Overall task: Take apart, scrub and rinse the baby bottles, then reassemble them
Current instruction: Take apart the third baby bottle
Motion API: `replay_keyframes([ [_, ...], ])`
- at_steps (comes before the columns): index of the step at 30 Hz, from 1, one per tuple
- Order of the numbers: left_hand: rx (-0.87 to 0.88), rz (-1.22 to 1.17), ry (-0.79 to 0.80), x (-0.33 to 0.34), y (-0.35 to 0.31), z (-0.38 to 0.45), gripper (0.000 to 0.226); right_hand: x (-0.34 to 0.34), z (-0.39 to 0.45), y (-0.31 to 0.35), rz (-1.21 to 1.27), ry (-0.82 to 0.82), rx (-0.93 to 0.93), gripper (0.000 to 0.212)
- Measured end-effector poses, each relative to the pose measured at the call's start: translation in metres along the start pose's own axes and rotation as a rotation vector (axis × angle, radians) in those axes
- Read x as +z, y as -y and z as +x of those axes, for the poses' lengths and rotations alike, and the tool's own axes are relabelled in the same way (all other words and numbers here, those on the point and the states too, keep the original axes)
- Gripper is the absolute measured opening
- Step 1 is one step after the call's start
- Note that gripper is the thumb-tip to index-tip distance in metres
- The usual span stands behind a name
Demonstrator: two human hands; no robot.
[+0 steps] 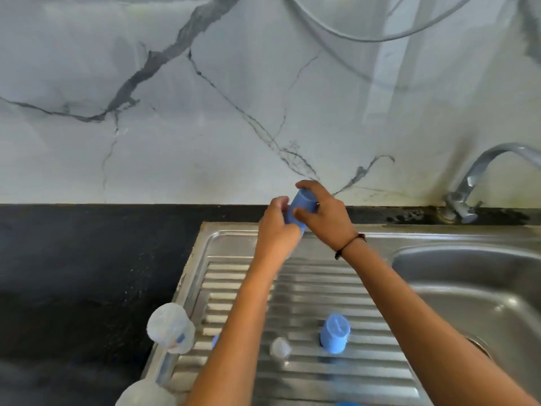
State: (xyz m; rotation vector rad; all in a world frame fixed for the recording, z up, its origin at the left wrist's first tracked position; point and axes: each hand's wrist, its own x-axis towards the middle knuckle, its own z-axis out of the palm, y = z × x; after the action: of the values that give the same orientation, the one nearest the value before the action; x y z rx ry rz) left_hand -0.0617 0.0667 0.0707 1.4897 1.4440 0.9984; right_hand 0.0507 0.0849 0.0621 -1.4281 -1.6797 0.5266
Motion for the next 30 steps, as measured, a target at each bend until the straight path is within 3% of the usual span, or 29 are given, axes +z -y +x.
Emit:
replay_keyframes([
  [3, 0.193, 0.092, 0.128, 0.049, -0.015, -0.026, 0.052, -0.054, -0.039, -0.009, 0.145, -0.187, 0.065, 0.044],
  [6, 0.373, 0.235, 0.145, 0.104, -0.024, -0.054, 0.055, -0.103, -0.085, -0.023, 0.346, -0.347, 0.103, 0.038],
  [10, 0.414, 0.331, 0.182, 0.184, -0.048, -0.099, 0.048, -0.163, -0.140, -0.055, 0.611, -0.526, 0.215, 0.034],
  [17, 0.142, 0.337, 0.261, 0.296, -0.090, -0.154, 0.051, -0.254, -0.188, -0.132, 1.020, -0.541, 0.416, 0.028],
  [21, 0.014, 0.163, 0.328, 0.333, -0.102, -0.156, 0.049, -0.290, -0.191, -0.161, 1.286, -0.406, 0.448, 0.024],
  [24, -0.225, -0.140, 0.410, 0.352, -0.095, -0.160, 0.058, -0.308, -0.197, -0.188, 1.536, -0.323, 0.548, 0.029],
  [27, -0.351, -0.189, 0.409, 0.377, -0.070, -0.175, 0.063, -0.321, -0.201, -0.223, 1.453, -0.304, 0.658, 0.030],
  [30, -0.455, -0.228, 0.305, 0.391, -0.048, -0.177, 0.043, -0.306, -0.205, -0.265, 1.153, -0.214, 0.849, 0.023],
])
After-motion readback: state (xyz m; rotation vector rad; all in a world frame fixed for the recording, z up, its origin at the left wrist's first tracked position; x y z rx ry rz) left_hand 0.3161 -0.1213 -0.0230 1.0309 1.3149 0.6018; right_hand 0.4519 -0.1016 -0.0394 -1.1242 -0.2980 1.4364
